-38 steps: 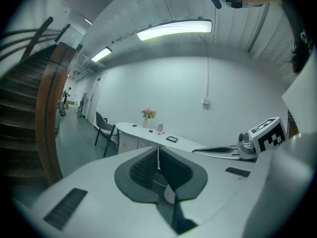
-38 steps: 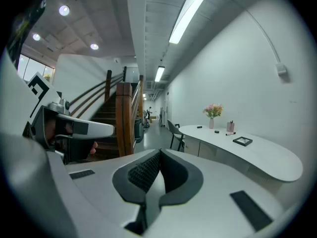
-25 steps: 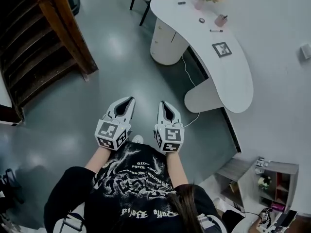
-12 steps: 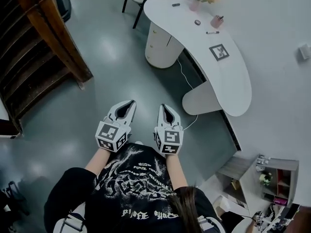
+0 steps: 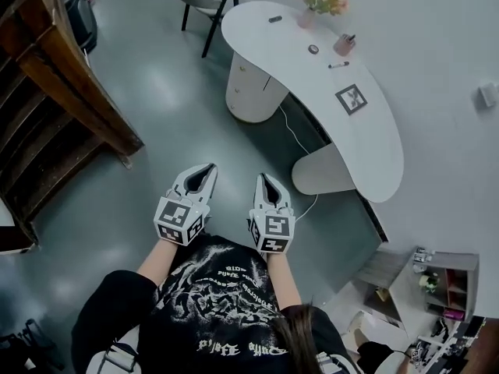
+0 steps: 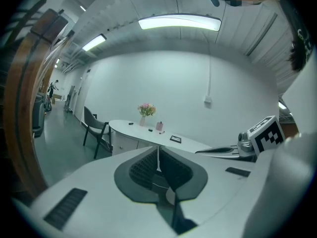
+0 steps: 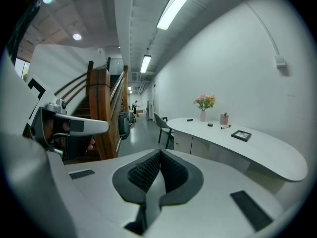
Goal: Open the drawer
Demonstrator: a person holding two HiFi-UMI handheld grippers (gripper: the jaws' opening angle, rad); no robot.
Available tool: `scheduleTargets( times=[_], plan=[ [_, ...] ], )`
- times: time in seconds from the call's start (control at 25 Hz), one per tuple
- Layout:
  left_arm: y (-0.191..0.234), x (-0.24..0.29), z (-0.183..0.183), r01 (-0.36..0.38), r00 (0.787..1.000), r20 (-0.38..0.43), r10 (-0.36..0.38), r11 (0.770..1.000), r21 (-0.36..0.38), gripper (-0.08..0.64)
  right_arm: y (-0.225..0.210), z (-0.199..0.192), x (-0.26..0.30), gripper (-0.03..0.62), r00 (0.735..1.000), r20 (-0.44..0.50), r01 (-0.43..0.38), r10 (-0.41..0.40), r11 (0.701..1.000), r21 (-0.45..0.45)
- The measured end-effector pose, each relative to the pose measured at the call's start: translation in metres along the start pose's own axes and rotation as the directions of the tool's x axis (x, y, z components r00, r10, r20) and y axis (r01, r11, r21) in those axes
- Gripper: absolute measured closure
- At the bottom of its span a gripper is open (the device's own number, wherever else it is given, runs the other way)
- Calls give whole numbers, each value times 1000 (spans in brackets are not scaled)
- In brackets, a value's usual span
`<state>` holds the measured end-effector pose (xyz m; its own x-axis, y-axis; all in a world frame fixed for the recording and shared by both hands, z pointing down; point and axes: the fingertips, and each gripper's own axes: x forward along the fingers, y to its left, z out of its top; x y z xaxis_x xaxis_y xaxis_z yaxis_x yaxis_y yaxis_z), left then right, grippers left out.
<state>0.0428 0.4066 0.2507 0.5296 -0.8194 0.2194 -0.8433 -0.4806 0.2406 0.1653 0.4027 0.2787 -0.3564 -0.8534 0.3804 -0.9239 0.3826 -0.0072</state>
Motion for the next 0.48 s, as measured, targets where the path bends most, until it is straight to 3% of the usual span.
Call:
scheduleTargets(
  times=[0.48],
  plan=[
    [80,35,25,120,992,-42,-119,992,32,529,27,40,77,568,995,-17,101,-101,995,16]
  ],
)
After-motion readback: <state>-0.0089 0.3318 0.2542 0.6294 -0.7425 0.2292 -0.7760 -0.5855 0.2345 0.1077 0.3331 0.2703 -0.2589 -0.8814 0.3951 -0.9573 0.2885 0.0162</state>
